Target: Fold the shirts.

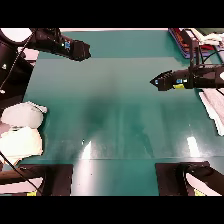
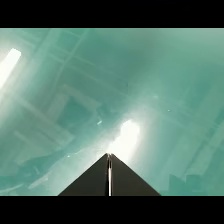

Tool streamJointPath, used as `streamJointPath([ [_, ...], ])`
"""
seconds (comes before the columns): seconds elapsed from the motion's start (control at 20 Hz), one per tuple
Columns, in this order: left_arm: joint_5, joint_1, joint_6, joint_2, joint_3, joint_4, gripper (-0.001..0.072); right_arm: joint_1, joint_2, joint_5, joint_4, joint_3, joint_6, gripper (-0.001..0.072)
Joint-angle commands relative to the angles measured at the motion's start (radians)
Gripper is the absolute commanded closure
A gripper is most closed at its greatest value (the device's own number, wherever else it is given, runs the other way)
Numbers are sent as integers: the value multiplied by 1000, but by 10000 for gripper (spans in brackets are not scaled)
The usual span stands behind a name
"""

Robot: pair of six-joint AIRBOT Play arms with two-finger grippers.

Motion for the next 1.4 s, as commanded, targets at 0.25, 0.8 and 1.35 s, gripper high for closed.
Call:
streamJointPath([
  [0.25, 0, -1, 0, 0, 0, 0, 679, 5, 1, -19, 0, 0, 1, 697],
  [0.8, 43, 68, 42, 49, 2, 112, 680, 5, 1, -17, -1, 0, 1, 698],
  [1.35, -191, 629, 43, 301, -665, 400, 65, 5, 0, -23, -1, 0, 1, 697],
])
